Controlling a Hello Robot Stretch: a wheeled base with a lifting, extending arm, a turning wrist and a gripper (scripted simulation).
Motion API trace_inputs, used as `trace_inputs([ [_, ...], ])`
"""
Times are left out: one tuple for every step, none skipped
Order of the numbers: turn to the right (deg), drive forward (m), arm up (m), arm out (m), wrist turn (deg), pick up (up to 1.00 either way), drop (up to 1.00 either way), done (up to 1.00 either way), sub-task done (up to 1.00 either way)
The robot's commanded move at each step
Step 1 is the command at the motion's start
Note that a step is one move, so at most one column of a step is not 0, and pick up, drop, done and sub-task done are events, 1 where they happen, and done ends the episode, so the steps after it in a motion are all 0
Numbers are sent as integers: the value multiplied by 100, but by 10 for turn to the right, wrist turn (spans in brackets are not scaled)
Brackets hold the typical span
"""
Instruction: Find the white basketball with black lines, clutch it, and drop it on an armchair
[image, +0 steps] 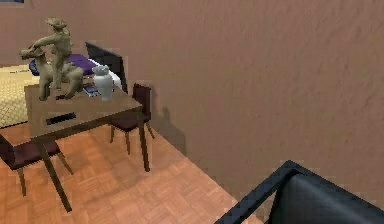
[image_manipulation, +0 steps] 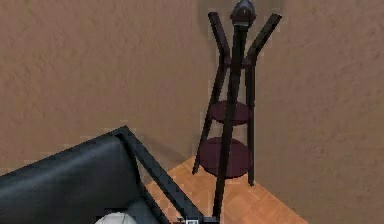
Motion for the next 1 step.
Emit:
trace_inputs([
  [0,0,0,0,0,0,0,100,0],
])
